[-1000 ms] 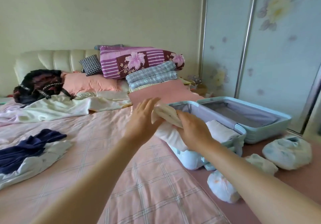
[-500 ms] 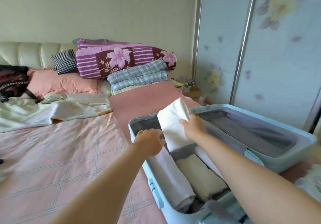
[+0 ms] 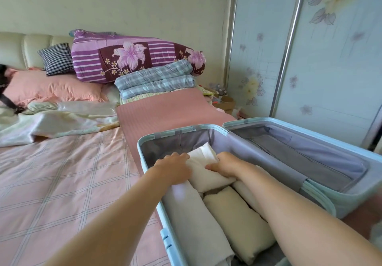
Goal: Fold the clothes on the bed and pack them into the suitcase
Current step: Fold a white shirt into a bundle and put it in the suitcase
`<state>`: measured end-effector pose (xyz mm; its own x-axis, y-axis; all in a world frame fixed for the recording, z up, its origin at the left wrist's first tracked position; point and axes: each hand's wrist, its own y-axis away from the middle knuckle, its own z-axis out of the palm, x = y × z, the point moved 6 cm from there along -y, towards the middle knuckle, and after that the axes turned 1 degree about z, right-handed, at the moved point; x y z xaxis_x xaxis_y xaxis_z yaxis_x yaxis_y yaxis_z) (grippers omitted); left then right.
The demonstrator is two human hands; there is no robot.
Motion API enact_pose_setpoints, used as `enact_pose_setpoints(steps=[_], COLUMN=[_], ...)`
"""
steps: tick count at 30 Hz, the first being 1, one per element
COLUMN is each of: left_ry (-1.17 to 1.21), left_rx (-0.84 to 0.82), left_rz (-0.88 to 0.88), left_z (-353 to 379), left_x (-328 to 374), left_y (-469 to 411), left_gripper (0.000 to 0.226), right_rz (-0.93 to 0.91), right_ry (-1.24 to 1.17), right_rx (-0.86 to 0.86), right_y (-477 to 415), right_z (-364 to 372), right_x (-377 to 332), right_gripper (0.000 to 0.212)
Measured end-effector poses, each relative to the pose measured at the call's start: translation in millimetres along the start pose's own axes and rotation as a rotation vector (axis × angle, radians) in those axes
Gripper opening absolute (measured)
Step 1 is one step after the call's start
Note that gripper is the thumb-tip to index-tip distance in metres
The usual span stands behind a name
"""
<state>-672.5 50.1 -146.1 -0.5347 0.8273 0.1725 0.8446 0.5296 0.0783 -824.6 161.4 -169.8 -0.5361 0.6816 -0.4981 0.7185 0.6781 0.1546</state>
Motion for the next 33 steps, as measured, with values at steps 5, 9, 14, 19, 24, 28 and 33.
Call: enact_pose_setpoints(steps=[5,9,14,19,24,28,33], left_ry=[0.000,0.064,0.162,0.291,-0.002,-0.124,0.025], left_rx=[-0.155,-0.155,-0.129,-0.235,-0.212,-0.065,-0.243], left_rz=[0.065,0.050,0.017,0.021,0.079,0.184,0.134], left_z=[12,7,3,8,8,4,15], left_x=[16,11,9,1,18,34,15], left_y=[-12,-18,-32,-36,-30,-22,-18], left_gripper=[0.074,0.074,0.072,0.098,0.091,0.078,0.115], right_rz=[-0.286,-0.290,-0.244,-0.212,-0.264,-0.276,-0.095], right_ry=[0.347,0.212,0.048,-0.049,0.370,0.324,0.178], right_rx=[0.343,0.113,0.008,0.087,0.176,0.065,-0.183], right_y=[9,-1,-6,-2,3,2,-1], right_z=[-9,9,9,0,5,13,21], right_x=[-25,-17,-12,-6,-20,-18,-5], right_gripper=[0.081,0.045,0.051,0.056,0.049,0.057,0.061])
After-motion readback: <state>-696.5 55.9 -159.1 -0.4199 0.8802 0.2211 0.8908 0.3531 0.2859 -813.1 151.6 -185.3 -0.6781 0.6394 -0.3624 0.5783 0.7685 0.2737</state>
